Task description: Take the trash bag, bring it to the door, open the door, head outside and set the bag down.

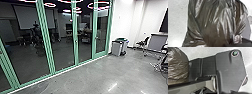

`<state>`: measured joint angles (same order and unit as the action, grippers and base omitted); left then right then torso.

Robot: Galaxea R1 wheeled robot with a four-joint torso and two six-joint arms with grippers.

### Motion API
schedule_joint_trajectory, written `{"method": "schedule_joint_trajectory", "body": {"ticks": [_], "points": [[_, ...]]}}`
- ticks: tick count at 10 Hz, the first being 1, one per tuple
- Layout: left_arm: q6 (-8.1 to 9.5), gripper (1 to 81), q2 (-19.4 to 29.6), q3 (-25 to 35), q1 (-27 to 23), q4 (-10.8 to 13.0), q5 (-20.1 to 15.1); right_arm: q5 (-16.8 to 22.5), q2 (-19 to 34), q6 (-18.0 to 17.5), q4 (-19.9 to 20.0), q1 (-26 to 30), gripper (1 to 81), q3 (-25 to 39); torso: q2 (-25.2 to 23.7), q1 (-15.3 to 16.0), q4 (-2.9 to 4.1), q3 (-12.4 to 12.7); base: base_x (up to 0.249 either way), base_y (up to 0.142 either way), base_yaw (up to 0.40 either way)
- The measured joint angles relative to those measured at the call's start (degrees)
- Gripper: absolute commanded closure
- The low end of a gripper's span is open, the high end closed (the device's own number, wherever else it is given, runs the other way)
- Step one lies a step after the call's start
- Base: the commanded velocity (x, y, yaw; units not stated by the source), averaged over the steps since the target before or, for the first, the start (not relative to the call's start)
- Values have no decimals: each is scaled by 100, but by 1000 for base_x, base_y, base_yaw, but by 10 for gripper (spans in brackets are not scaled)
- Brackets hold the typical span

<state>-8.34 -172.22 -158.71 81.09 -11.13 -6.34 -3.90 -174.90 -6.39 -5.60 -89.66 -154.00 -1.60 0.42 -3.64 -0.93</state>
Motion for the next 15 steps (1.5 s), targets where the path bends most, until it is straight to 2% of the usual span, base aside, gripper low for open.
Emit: {"method": "schedule_joint_trajectory", "body": {"ticks": [9,15], "points": [[0,811,-2,0,0,2,0,2,0,0,0,-2,10,0,2,0,0,0,184,0,0],[0,811,-5,-4,2,0,-5,0,-5,2,0,-2,10,-5,0,0,0,0,185,-68,0]]}}
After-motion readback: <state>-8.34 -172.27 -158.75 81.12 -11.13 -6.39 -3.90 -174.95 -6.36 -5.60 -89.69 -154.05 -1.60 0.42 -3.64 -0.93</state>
